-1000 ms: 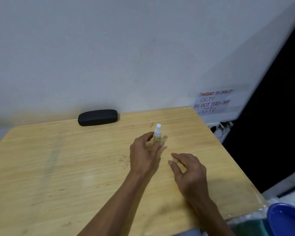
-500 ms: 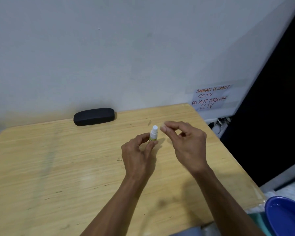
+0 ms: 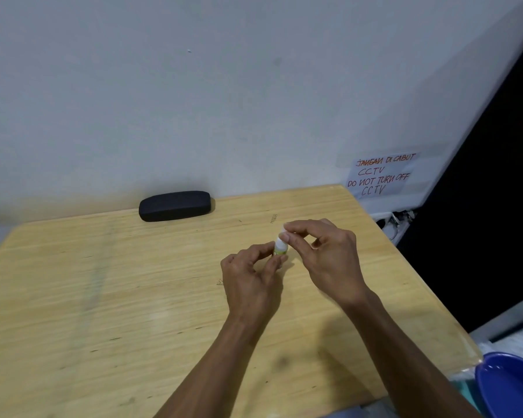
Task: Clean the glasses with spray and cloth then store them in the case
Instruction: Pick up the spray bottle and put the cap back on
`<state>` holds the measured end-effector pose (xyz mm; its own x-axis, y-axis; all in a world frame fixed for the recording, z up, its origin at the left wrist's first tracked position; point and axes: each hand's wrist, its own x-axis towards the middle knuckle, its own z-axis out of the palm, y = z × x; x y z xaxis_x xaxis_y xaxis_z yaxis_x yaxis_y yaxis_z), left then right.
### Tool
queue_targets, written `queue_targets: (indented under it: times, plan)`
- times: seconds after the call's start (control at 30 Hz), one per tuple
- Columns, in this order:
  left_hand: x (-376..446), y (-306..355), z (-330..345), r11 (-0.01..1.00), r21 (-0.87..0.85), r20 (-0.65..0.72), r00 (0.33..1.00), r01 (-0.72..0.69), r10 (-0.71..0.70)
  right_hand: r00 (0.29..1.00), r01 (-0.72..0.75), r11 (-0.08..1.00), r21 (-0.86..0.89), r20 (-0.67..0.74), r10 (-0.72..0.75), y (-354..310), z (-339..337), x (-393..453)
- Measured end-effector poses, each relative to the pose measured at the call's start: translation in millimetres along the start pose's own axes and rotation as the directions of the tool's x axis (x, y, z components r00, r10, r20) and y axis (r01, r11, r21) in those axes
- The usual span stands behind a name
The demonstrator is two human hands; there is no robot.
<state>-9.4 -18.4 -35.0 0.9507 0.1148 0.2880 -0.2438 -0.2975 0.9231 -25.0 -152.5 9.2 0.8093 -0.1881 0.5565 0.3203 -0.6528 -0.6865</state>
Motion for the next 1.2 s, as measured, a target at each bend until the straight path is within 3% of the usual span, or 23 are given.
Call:
queue_targets:
  times: [0.27, 0.6, 0.87, 1.03, 1.1, 1.2]
  plan:
    - [-0.7, 11.6, -6.2, 0.996, -0.092, 0.022, 1.000, 0.012, -0.010, 0.999, 0.048, 0.999, -0.006, -0.008, -0.048, 1.5, 6.6, 0.2]
    - [-3.5, 17.5, -11.3, 0.994, -0.105, 0.043, 0.998, 0.042, -0.037, 0.977, 0.209, 0.965, -0.159, -0.009, -0.213, 4.0, 11.8, -5.6]
    - [-7.0, 25.6, -12.7, 0.990, -0.138, 0.068, 0.997, 0.031, -0.022, 0.997, 0.042, 0.996, -0.074, 0.061, -0.037, 1.5, 8.1, -6.3]
    - [-6.0, 21.9, -14.6, 0.978, -0.156, 0.107, 0.987, 0.136, -0.120, 0.996, -0.026, 0.999, -0.038, 0.081, 0.029, 3.3, 13.2, -12.4]
    - [-2.6, 17.2, -20.8, 0.981, -0.057, 0.134, 0.975, 0.186, -0.177, 0.998, -0.038, 0.999, -0.005, 0.052, 0.038, 1.4, 15.1, -10.5]
    - [8.9, 8.1, -46.3, 0.951, 0.297, 0.060, 0.992, 0.087, -0.109, 0.999, -0.044, 0.999, 0.020, -0.011, 0.045, -0.7, 21.4, 3.5]
